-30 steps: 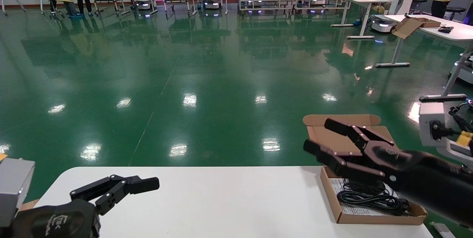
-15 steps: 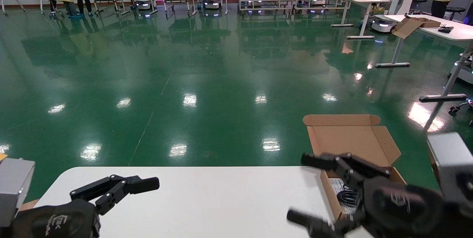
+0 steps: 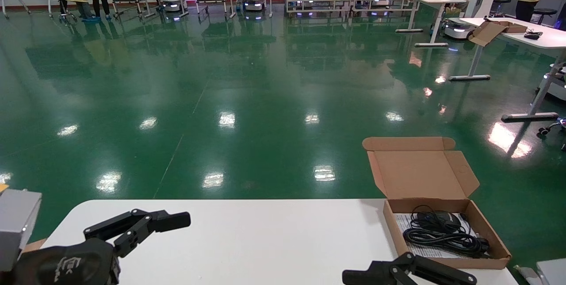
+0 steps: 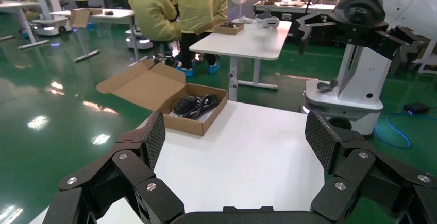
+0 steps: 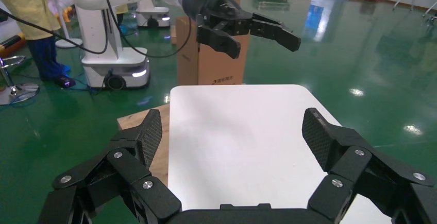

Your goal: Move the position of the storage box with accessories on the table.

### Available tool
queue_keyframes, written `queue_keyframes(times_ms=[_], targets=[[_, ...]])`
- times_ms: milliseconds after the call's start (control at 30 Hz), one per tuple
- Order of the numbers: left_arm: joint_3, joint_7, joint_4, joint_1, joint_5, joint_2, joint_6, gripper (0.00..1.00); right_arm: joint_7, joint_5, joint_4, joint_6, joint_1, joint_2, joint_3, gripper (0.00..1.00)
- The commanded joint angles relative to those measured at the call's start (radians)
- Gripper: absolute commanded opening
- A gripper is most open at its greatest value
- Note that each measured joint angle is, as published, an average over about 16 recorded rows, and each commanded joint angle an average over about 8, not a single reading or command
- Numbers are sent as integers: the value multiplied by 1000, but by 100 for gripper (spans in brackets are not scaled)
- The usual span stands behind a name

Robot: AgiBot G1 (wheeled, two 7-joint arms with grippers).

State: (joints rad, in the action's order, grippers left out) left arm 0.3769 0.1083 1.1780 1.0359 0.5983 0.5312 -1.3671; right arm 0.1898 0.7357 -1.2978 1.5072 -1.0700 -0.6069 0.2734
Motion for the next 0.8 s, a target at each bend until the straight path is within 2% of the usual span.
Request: queue_keyframes(times_ms=[33,800], targets=[[0,0,0,0,0,0,0,100,3,5,-16,13,5,5,-7,100],[0,0,0,0,0,0,0,100,-2,-4,12,-10,-3,-3,5,100]])
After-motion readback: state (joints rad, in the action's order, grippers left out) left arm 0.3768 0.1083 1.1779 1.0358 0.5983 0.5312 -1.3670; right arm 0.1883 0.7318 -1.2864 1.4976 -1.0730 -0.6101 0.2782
